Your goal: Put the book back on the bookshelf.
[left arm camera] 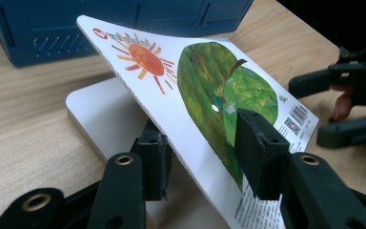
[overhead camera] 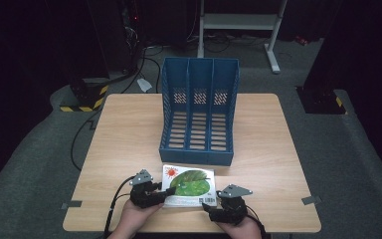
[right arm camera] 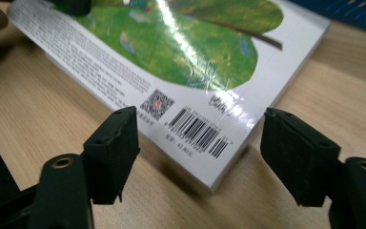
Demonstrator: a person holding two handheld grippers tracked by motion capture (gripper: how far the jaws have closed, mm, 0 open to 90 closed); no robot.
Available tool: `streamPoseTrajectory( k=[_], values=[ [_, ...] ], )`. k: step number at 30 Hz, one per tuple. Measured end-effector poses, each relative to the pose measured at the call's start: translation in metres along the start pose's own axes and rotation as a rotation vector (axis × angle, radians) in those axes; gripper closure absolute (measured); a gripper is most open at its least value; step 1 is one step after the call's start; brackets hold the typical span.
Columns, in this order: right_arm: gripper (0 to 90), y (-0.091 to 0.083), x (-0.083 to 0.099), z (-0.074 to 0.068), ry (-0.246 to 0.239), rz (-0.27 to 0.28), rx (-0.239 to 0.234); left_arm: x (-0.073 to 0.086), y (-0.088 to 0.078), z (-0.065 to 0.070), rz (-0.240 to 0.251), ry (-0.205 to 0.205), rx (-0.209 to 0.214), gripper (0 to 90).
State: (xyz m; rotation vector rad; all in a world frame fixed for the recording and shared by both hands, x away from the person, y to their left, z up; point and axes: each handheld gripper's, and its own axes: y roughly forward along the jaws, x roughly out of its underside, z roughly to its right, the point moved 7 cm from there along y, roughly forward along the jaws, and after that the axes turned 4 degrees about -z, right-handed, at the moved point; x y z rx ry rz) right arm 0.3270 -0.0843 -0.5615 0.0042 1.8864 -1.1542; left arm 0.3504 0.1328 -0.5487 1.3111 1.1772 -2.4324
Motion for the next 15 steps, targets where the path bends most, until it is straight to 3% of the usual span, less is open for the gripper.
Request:
streamPoseTrajectory(
  k=[3,9,10,15],
  values=[
    [32.2,-0.001,-0.003,0.001,0.003,0.015,-0.001,-0.001,-0.002,0.001,0.015,0.031,-0.002,59.9],
    [35.5,-0.004,-0.01,0.001,0.018,0.054,0.007,-0.003,-0.004,0.005,0.033,0.05,-0.01,62.6],
    [35.6,-0.006,-0.017,0.003,0.03,0.076,0.018,-0.003,-0.005,0.006,0.034,0.064,-0.012,62.9],
    [38.4,-0.008,-0.031,0.017,0.074,0.089,0.022,-0.003,-0.006,0.007,0.037,0.077,-0.002,64.0]
  ],
)
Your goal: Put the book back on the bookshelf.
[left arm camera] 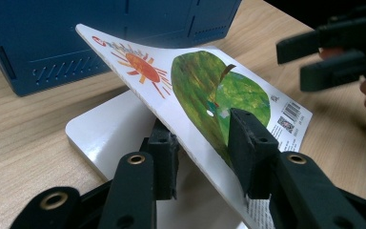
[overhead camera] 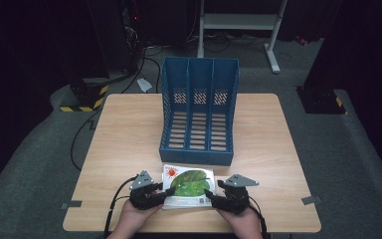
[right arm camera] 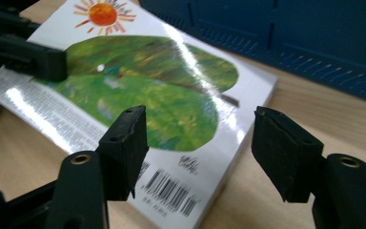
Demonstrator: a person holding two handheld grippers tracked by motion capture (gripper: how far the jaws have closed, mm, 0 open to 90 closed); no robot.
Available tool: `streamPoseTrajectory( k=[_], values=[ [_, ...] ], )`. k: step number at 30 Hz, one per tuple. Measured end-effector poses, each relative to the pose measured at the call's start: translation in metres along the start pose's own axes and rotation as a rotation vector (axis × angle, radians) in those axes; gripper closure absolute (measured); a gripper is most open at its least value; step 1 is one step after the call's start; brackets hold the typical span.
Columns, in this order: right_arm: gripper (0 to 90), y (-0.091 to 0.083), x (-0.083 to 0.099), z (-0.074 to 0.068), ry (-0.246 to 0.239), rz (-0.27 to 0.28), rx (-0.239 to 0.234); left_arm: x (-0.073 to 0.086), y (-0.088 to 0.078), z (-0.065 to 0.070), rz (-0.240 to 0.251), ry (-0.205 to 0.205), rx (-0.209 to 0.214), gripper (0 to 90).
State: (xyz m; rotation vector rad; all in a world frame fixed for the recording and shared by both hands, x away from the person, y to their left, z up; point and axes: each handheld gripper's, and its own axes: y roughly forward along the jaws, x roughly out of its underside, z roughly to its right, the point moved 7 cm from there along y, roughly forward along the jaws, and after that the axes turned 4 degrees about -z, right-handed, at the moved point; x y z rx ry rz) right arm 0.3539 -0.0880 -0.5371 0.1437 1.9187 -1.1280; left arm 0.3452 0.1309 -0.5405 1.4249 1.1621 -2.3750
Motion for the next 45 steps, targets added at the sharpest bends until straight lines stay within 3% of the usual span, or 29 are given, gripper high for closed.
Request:
streamPoseTrajectory(
  k=[5,9,11,18,23,31,36,37,45],
  values=[
    [41.0,-0.001,0.003,0.006,0.008,0.041,0.017,-0.001,-0.002,0.001,0.017,0.019,0.01,64.4],
    [38.4,0.004,0.012,0.009,-0.022,-0.011,0.025,-0.004,-0.004,0.004,0.026,0.056,0.006,65.2],
    [38.3,0.003,0.015,0.012,0.026,-0.012,0.0,-0.004,-0.005,0.006,0.032,0.071,0.002,65.3],
    [35.0,0.008,0.02,0.012,0.02,-0.043,-0.01,-0.008,-0.009,0.013,0.067,0.158,0.003,65.3],
    [31.9,0.01,0.019,0.012,0.034,-0.034,-0.025,-0.009,-0.01,0.015,0.075,0.179,0.003,65.3],
    [27.0,0.014,0.016,0.012,0.072,-0.019,-0.082,-0.011,-0.012,0.021,0.1,0.255,0.001,65.6],
    [23.1,0.017,0.015,0.013,0.129,-0.021,-0.135,-0.011,-0.014,0.024,0.114,0.307,0.0,65.6],
    [21.3,0.019,0.015,0.013,0.162,-0.032,-0.163,-0.011,-0.014,0.025,0.12,0.328,-0.007,65.6],
    [19.4,0.022,0.014,0.008,0.182,-0.043,-0.208,-0.011,-0.014,0.025,0.118,0.334,-0.006,65.6]
  ],
)
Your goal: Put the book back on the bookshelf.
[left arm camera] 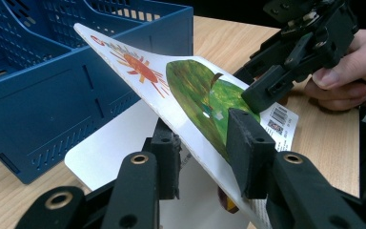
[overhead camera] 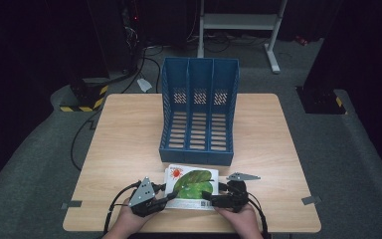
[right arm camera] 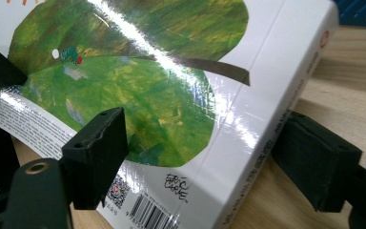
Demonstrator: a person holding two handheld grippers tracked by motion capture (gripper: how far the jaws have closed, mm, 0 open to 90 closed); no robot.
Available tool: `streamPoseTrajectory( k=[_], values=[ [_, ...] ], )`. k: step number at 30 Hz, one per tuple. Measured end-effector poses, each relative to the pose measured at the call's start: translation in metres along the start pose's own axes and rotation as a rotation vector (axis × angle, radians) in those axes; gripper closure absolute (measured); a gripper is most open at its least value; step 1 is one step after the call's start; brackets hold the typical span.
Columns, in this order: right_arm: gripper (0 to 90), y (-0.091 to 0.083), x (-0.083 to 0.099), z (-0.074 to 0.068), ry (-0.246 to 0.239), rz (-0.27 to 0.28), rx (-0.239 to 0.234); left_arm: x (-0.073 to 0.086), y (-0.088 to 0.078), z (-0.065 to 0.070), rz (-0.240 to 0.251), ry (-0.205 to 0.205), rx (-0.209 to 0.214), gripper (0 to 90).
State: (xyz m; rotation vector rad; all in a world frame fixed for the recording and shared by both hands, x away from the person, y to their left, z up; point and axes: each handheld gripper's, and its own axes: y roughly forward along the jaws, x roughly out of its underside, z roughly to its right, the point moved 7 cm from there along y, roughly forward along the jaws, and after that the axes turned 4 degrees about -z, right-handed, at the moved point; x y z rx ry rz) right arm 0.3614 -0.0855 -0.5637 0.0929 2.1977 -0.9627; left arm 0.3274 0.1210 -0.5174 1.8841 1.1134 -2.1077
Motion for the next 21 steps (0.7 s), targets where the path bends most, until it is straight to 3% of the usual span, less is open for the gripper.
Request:
streamPoseTrajectory(
  k=[10,16,21],
  values=[
    [31.7,-0.009,-0.003,-0.001,-0.01,0.042,0.05,0.004,0.002,-0.006,-0.021,-0.052,-0.018,65.7],
    [34.3,-0.011,-0.004,-0.002,-0.04,0.058,0.073,0.007,0.004,-0.009,-0.035,-0.096,-0.022,65.6],
    [35.5,-0.013,-0.005,-0.002,-0.054,0.067,0.084,0.008,0.004,-0.01,-0.043,-0.103,-0.02,65.6]
  ],
)
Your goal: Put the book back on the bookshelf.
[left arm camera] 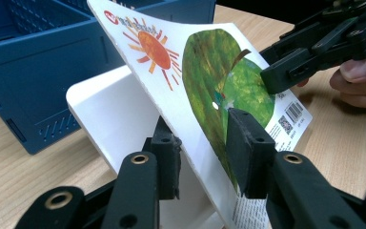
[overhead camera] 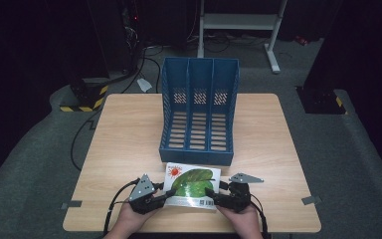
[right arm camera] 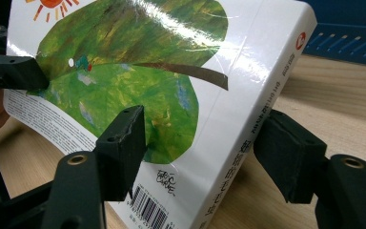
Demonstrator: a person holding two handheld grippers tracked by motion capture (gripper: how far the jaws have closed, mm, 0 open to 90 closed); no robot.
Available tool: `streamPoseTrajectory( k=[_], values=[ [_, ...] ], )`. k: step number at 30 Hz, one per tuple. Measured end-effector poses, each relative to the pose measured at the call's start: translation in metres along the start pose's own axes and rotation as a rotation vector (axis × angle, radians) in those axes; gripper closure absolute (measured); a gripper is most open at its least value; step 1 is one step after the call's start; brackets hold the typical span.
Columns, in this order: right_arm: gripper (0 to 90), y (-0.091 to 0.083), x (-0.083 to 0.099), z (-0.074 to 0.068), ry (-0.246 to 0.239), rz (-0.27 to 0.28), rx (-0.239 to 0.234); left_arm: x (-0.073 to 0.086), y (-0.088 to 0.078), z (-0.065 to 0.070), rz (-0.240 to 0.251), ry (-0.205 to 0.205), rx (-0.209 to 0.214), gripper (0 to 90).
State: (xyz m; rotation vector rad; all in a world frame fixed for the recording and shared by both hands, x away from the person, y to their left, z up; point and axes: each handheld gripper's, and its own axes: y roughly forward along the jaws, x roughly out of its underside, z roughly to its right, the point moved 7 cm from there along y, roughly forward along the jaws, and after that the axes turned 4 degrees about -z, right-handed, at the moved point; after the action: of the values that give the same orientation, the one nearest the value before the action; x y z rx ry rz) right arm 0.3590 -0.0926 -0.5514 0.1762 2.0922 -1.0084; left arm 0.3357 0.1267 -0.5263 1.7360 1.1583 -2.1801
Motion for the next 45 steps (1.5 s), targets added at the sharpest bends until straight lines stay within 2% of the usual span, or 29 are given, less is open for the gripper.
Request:
streamPoseTrajectory(
  k=[7,14,19,28,33,36,41,45],
  values=[
    [37.8,-0.004,-0.003,0.0,-0.036,0.025,0.028,0.002,0.001,0.001,-0.01,0.021,-0.002,65.6],
    [40.2,-0.012,-0.008,0.0,-0.052,0.069,0.048,0.003,0.004,0.004,-0.025,0.046,-0.014,65.6],
    [41.9,-0.017,-0.011,0.0,-0.065,0.101,0.062,0.007,0.008,0.006,-0.06,0.073,-0.023,65.7],
    [42.7,-0.025,-0.017,-0.002,-0.103,0.151,0.086,0.012,0.015,0.008,-0.1,0.112,-0.066,68.3],
    [42.6,-0.027,-0.018,-0.002,-0.118,0.16,0.106,0.011,0.018,0.008,-0.101,0.114,-0.094,69.2],
    [42.7,-0.028,-0.019,-0.001,-0.124,0.167,0.109,0.012,0.02,0.009,-0.106,0.133,-0.099,70.2],
    [42.6,-0.029,-0.019,-0.002,-0.125,0.17,0.111,0.013,0.02,0.009,-0.11,0.141,-0.101,70.5],
    [42.8,-0.031,-0.018,-0.003,-0.149,0.173,0.112,0.014,0.019,0.01,-0.115,0.147,-0.098,70.4]
  ],
)
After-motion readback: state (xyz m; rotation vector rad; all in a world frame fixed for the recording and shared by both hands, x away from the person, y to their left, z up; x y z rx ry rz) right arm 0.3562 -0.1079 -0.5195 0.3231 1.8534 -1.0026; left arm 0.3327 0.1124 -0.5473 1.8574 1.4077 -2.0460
